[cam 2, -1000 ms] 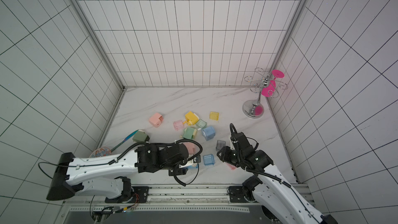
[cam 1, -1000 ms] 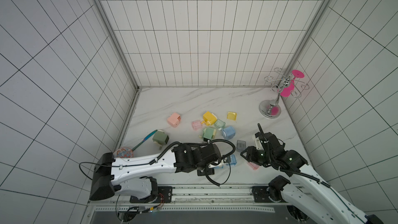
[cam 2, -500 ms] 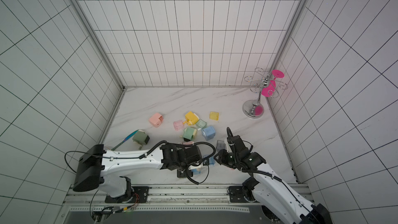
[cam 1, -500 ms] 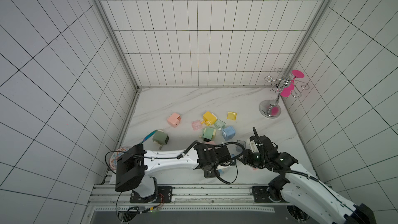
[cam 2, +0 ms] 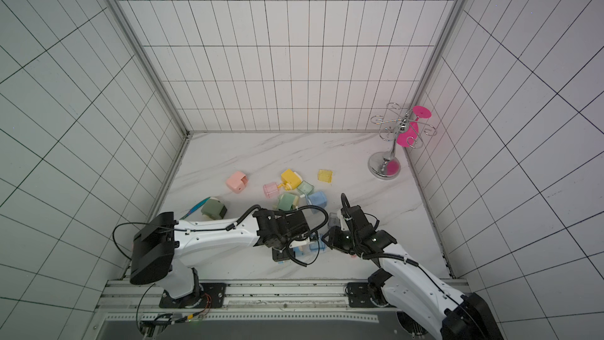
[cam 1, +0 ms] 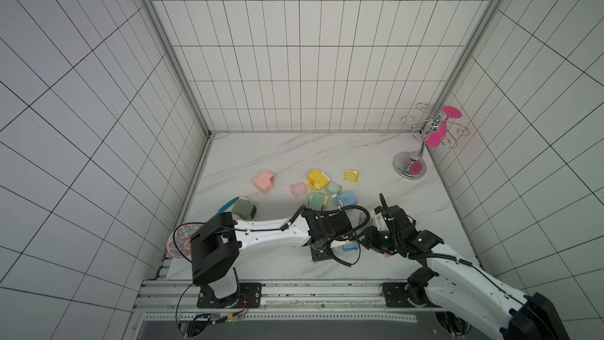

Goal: Put the tray back into the pencil sharpener
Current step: Close the container of the pencil sharpener.

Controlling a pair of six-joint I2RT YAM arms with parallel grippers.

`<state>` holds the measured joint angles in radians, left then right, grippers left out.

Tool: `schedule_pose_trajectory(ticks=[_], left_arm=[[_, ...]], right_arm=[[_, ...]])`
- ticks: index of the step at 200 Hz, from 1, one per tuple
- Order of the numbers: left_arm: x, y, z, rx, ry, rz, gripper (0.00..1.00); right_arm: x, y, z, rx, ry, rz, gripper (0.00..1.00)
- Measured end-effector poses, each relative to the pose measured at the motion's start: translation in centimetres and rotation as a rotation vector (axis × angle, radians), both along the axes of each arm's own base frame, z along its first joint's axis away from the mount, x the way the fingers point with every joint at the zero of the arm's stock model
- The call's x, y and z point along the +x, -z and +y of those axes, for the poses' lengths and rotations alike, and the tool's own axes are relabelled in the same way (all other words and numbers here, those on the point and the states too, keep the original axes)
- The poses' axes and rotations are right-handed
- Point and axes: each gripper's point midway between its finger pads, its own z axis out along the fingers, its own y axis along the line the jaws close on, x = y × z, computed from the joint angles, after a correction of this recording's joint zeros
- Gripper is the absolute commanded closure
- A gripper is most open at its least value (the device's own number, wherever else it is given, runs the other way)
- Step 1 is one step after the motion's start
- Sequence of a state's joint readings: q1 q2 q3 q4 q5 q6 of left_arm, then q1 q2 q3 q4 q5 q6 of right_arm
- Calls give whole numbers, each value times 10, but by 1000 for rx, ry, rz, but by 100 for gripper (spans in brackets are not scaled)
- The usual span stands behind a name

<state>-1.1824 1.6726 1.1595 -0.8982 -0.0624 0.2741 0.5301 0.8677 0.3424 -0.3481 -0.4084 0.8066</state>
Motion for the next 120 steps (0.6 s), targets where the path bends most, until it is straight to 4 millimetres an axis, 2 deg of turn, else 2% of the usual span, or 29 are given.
schedule_pose_trajectory(ticks=[45, 82, 120], left_arm=[[4, 4, -2, 20, -2, 8, 66], [5, 4, -4, 27, 0, 10, 51], [5, 5, -5, 30, 1, 11, 43]], right_arm=[[3, 4, 3, 4, -11, -4, 63], [5, 6, 8, 21, -25, -6, 63], [6, 8, 12, 36, -34, -8, 64]])
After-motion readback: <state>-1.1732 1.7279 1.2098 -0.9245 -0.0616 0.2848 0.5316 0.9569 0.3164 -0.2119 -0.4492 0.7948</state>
